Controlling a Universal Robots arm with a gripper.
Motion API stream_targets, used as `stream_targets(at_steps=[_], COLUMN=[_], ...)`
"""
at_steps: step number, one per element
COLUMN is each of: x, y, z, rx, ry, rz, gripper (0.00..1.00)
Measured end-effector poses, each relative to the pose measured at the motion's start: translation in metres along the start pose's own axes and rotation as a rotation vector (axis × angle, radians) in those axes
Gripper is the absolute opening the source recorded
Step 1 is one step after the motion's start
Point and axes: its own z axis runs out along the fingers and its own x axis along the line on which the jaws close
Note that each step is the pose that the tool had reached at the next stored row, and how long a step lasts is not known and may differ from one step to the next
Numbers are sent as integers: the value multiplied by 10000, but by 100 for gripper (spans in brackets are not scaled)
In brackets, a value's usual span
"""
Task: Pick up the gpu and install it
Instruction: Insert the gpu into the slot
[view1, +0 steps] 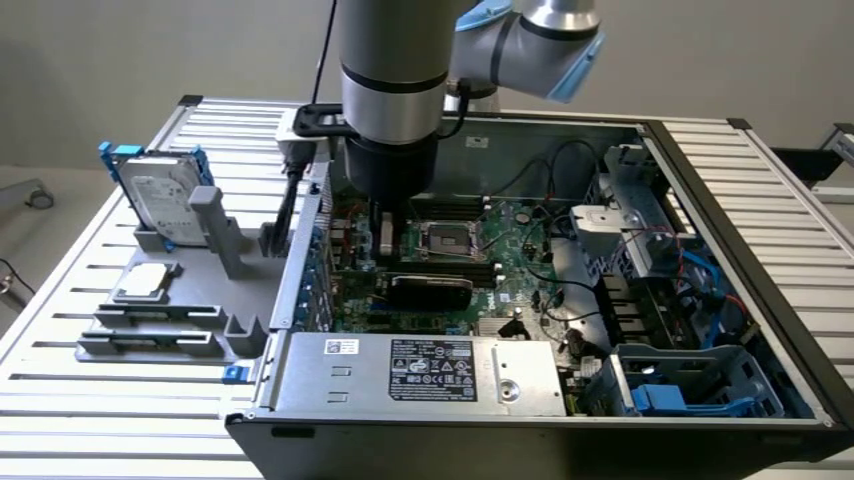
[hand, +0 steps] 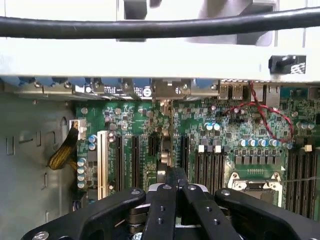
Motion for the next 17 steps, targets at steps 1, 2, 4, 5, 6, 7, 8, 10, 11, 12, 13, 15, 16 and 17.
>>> stream_targets(at_steps=[1, 2, 4, 5, 6, 7, 8, 10, 11, 12, 13, 15, 16, 17], x=[0, 0, -1, -1, -1, -1, -1, -1, -1, -1, -1, -1, -1, -2], y=[25, 45, 78, 93, 108, 123, 138, 166, 179, 194, 208, 228, 234, 237], z=[1, 2, 3, 4, 5, 5, 6, 6, 6, 5, 2, -9, -14, -21], rx=[0, -1, -6, -9, -12, -20, -31, -55, -70, -85, -101, -147, -171, -200], ry=[-1, 0, -1, 0, -1, 0, -1, -1, -1, -2, -1, -1, -2, -2], rz=[0, 0, -1, 0, 0, 0, 1, 2, 3, 3, 3, 5, 6, 7], gripper=[11, 11, 11, 11, 11, 11, 11, 11, 11, 11, 11, 11, 11, 11])
